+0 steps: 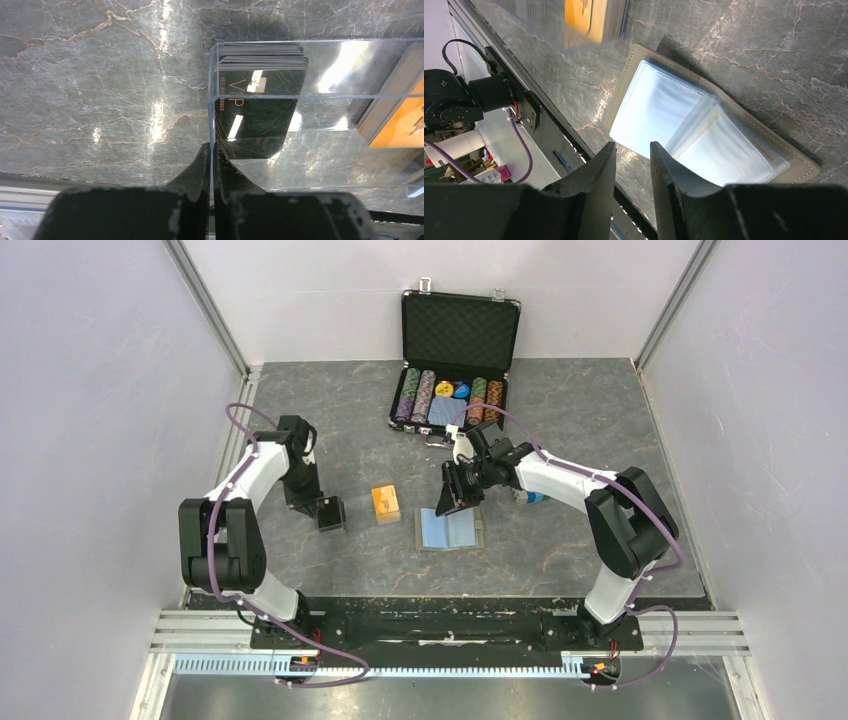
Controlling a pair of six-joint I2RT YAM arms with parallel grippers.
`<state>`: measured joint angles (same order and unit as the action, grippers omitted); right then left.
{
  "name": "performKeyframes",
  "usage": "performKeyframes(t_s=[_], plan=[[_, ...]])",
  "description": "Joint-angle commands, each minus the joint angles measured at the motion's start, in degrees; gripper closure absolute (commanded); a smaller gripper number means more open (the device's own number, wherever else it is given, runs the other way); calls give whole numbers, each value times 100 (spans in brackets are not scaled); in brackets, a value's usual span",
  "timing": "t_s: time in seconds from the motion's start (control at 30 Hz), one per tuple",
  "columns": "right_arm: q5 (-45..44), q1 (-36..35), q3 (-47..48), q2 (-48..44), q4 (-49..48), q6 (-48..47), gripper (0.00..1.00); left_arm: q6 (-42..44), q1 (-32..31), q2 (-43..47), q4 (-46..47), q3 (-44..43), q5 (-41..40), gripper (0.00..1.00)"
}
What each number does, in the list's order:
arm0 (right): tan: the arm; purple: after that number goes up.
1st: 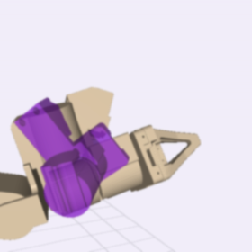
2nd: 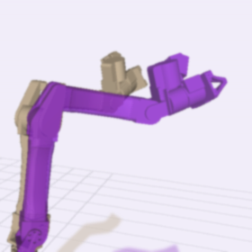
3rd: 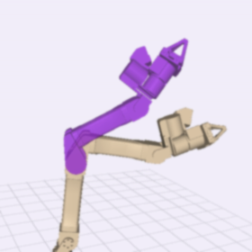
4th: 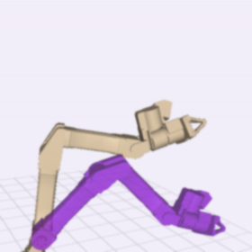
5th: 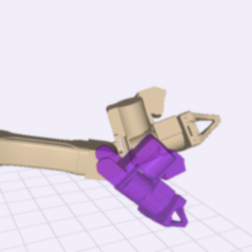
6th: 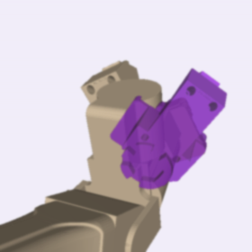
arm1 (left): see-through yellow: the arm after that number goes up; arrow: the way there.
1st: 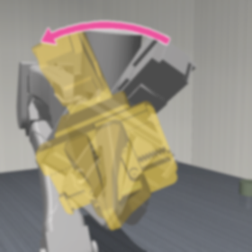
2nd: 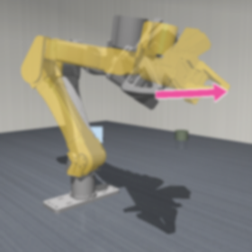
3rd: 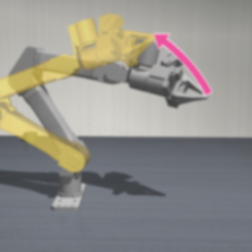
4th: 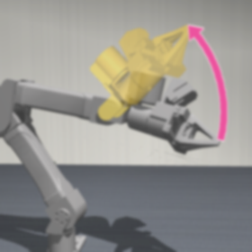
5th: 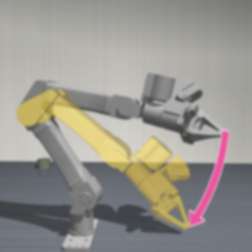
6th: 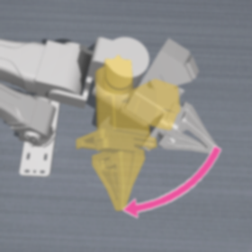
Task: Put the credit cards into the card holder
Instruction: Move the storage box to the center of the board.
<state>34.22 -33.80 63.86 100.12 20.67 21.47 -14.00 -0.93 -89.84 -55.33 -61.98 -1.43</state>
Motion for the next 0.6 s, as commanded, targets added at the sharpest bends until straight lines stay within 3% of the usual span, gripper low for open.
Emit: performKeyframes(t_s=[0.0, 0.1, 0.33, 0.57], plan=[[59, -25, 12, 1, -89, 50, 66, 44, 84, 266, 134, -35, -87, 98], [59, -20, 39, -8, -81, 44, 66, -102, 308, 336, 177, 0, 57, 98], [16, -21, 74, -83, -81, 48, 66, -631, 289, 509, 670, 183, 993, 98], [-29, -24, 255, -153, -20, 45, 64, -1468, 222, 689, 1355, 410, 1359, 98]])
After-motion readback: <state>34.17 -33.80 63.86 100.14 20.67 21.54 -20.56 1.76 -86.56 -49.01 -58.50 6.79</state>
